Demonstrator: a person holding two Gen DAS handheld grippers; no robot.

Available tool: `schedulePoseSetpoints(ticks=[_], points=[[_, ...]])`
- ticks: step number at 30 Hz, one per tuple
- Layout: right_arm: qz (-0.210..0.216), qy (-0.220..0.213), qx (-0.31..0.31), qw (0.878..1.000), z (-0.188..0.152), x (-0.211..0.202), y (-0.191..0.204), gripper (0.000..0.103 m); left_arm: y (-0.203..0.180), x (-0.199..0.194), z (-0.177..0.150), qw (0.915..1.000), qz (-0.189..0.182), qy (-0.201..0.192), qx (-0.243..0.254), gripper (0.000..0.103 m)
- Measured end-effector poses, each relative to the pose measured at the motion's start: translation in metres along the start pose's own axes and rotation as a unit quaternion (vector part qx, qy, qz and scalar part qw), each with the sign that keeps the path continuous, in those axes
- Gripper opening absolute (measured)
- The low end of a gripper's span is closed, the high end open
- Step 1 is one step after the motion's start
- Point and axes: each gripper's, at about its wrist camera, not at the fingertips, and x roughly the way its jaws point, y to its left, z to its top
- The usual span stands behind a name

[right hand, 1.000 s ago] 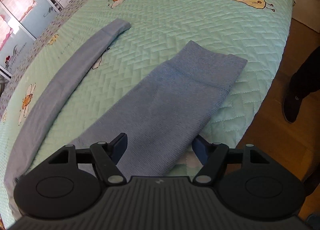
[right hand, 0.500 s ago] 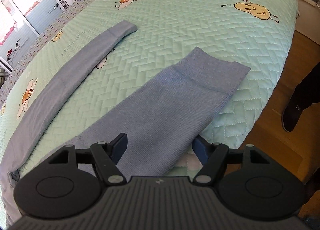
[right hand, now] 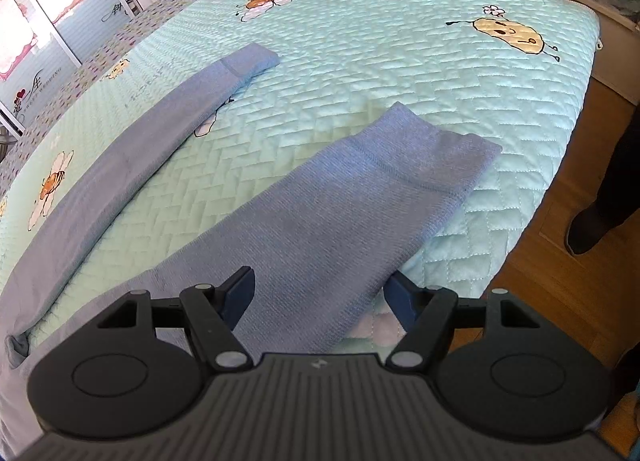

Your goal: Fold clothes

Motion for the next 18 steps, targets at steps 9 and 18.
schedulePoseSetpoints(ticks=[9,18], points=[[0.041,0.021,0.045,0.998,-0.005,-0.001,-0.028,0.072,0.011,-0.009,-0.004,0.9995,-0.024,-0.007,-0.019,0.065],[0.15,0.034,0.159,0.975,-0.014,0.001,-0.073,0.072,0.045,-0.007,0.027,0.9955,-0.032,-0.028,-0.085,0.066]])
